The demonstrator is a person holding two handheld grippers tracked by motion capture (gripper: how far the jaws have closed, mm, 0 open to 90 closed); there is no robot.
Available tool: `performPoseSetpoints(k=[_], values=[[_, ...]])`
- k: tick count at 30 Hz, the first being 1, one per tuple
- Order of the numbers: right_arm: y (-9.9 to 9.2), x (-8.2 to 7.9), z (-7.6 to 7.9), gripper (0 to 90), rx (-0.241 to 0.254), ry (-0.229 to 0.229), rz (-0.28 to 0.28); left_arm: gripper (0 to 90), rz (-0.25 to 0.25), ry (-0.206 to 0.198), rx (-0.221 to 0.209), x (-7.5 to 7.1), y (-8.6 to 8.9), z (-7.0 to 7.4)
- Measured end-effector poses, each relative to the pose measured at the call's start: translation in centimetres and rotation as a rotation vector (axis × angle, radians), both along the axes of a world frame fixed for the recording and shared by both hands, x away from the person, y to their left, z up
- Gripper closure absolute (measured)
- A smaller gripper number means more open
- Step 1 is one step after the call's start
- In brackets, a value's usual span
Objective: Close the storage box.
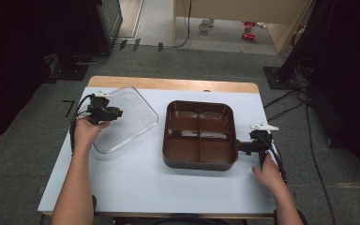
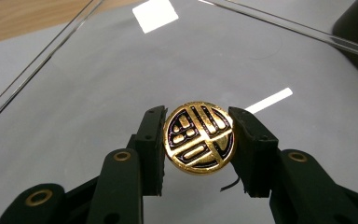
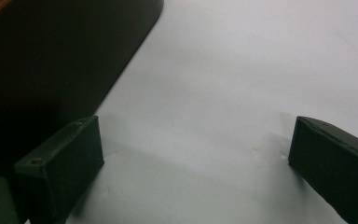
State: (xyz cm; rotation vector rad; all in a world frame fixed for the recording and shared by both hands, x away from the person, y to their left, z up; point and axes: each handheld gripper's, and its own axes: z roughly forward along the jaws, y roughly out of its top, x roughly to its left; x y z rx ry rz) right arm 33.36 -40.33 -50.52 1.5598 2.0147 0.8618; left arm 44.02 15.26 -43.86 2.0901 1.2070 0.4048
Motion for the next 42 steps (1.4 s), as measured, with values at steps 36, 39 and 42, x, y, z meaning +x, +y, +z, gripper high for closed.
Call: performPoseSetpoints(k=[36,39,42], values=[[0.0,0.0,0.0,2.2,0.002,0.000,0.002,59.4,-0.275,-0.085,-0.086,-4.0,-7.8,7.3],[0.0,0.0,0.0,2.2,0.001,-0.001,0.002,59.4,-0.301,-0.091,-0.089,-4.3,-8.9,7.5],[0.0,0.0,0.0,2.2,0.002,0.001,0.001,59.4,-0.311,-0.093,-0.079,-4.3,-9.5,7.6]])
